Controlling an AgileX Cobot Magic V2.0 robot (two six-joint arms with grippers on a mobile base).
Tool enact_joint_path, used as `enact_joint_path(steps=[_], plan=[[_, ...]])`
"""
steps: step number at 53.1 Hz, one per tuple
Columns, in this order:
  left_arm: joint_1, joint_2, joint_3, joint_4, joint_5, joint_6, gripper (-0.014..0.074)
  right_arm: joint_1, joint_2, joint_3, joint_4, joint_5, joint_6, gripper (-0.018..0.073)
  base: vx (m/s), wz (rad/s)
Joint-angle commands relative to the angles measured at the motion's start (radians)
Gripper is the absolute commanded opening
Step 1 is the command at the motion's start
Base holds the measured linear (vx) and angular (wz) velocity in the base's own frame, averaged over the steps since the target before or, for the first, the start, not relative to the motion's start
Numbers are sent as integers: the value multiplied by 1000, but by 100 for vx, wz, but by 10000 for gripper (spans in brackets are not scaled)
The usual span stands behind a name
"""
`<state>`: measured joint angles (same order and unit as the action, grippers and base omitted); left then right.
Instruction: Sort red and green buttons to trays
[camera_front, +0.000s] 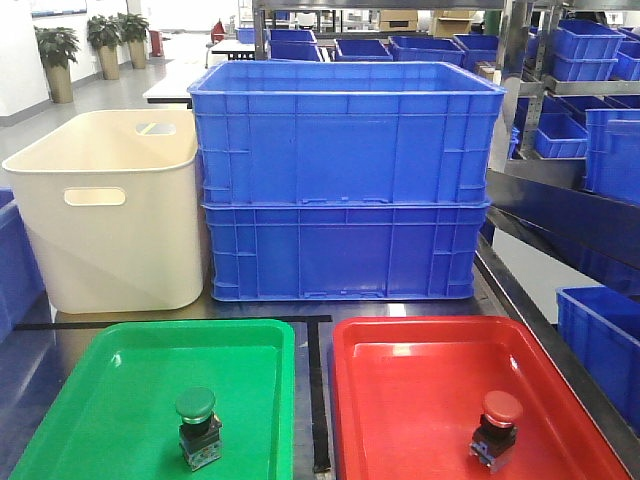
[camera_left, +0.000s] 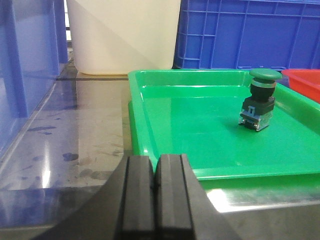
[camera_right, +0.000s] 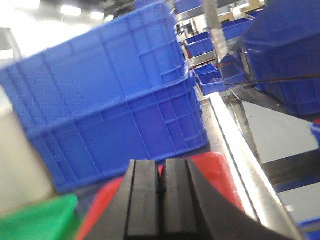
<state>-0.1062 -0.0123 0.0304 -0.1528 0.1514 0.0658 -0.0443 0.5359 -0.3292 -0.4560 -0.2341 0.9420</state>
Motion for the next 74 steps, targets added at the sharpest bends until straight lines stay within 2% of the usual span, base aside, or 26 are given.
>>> enact_joint_path(steps=[1, 5, 10, 14, 15, 32, 37, 43, 47, 53, 58, 74], plan=[[-1, -4, 4, -8, -78, -6, -6, -4, -18, -30, 194, 59, -636, -10, 0, 0], [-1, -4, 4, -8, -78, -6, -6, -4, -34, -30, 349, 117, -799, -10, 0, 0], [-1, -4, 4, -8, -78, -6, -6, -4, -64, -30, 497, 117, -799, -10, 0, 0], [-1, -4, 4, -8, -78, -6, -6, -4, -87, -30, 538, 117, -799, -10, 0, 0], [-1, -4, 4, -8, -78, -6, -6, -4, -94, -30, 542, 200, -1097, -10, 0, 0], [-1, -4, 4, -8, -78, -6, -6, -4, -141, -28, 528, 299, -1099, -10, 0, 0], [-1, -4, 4, -8, -78, -6, -6, -4, -205, 30, 521, 285, -1091, -10, 0, 0], [-1, -4, 4, -8, -78, -6, -6, -4, -307, 153, 524, 218, -1004, -10, 0, 0], [-1, -4, 4, -8, -78, -6, -6, -4, -382, 245, 503, 182, -930, -10, 0, 0], [-1, -4, 4, -8, -78, -6, -6, -4, -484, 345, 456, 150, -872, -10, 0, 0], [-1, -4, 4, -8, -78, -6, -6, -4, -561, 365, 456, 200, -870, -10, 0, 0], [-1, -4, 4, -8, -78, -6, -6, -4, -553, 365, 467, 198, -876, -10, 0, 0]])
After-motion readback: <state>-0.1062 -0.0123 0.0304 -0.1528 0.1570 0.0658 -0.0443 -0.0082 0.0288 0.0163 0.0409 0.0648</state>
